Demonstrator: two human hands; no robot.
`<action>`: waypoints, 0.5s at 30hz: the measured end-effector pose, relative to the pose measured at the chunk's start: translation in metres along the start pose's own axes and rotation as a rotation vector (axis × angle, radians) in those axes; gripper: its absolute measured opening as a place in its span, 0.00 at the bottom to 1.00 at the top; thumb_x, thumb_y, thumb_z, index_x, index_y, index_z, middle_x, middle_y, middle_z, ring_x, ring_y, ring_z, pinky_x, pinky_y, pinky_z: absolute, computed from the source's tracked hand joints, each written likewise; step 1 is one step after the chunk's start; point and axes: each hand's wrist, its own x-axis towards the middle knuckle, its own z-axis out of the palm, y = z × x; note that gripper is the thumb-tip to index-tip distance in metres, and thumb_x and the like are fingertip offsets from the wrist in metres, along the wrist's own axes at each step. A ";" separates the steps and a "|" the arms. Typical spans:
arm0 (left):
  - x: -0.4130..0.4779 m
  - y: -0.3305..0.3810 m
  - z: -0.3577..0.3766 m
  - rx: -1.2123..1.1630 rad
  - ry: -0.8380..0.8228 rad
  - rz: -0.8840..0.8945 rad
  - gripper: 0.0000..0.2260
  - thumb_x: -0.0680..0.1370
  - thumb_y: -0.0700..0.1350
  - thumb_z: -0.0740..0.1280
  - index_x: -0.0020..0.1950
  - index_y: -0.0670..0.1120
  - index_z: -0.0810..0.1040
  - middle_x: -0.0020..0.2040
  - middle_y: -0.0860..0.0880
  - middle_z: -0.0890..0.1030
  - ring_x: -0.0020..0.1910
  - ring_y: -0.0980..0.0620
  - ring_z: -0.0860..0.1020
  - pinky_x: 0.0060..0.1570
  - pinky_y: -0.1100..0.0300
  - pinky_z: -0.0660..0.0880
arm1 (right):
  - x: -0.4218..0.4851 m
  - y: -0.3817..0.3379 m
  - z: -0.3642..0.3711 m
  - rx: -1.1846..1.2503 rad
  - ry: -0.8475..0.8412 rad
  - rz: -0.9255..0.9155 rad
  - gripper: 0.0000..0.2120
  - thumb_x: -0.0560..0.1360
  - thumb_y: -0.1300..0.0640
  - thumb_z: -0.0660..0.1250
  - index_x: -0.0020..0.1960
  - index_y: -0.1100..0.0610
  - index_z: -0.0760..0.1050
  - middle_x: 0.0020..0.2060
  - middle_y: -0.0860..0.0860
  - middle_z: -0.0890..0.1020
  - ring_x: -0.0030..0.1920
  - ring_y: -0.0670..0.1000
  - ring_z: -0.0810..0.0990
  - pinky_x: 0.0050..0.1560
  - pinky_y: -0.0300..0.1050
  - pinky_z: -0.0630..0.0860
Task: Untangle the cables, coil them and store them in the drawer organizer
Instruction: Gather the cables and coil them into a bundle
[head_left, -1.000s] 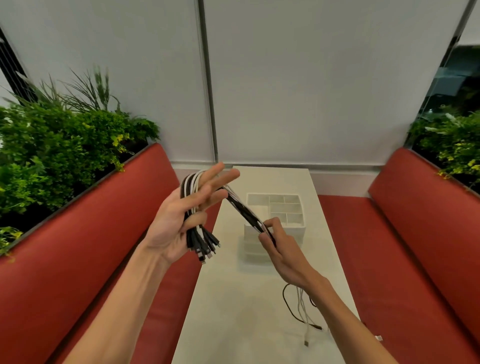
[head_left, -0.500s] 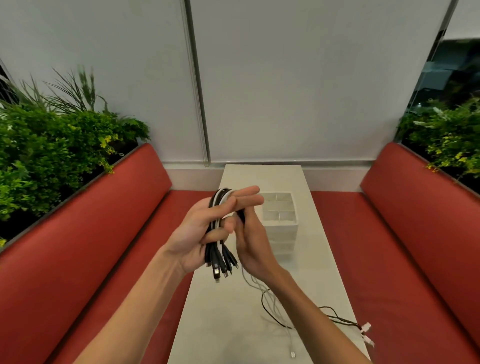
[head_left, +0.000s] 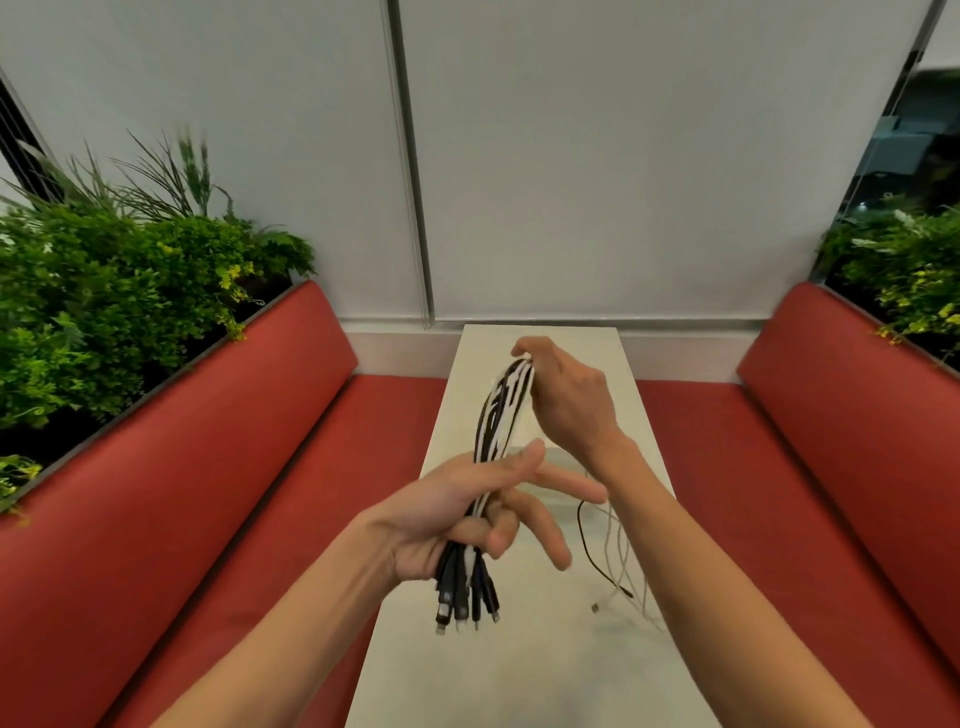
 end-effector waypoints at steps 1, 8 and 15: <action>-0.002 0.006 -0.002 0.047 0.081 0.021 0.26 0.84 0.59 0.59 0.61 0.40 0.86 0.39 0.39 0.86 0.19 0.59 0.73 0.18 0.64 0.50 | -0.008 0.004 0.000 -0.005 -0.044 0.004 0.07 0.85 0.52 0.58 0.61 0.52 0.67 0.44 0.52 0.84 0.38 0.58 0.82 0.29 0.49 0.73; 0.003 0.007 -0.025 0.085 0.370 0.291 0.17 0.85 0.47 0.64 0.65 0.38 0.84 0.51 0.37 0.87 0.24 0.60 0.76 0.21 0.67 0.52 | -0.064 -0.017 0.025 0.273 -0.483 0.322 0.26 0.87 0.35 0.48 0.71 0.53 0.68 0.55 0.53 0.85 0.47 0.61 0.84 0.45 0.63 0.80; 0.005 -0.012 -0.057 -0.033 0.317 0.492 0.24 0.81 0.26 0.55 0.77 0.34 0.70 0.74 0.33 0.76 0.74 0.34 0.74 0.75 0.43 0.70 | -0.083 -0.040 0.014 0.524 -0.598 0.368 0.11 0.89 0.42 0.54 0.58 0.49 0.66 0.39 0.46 0.76 0.38 0.52 0.73 0.44 0.58 0.74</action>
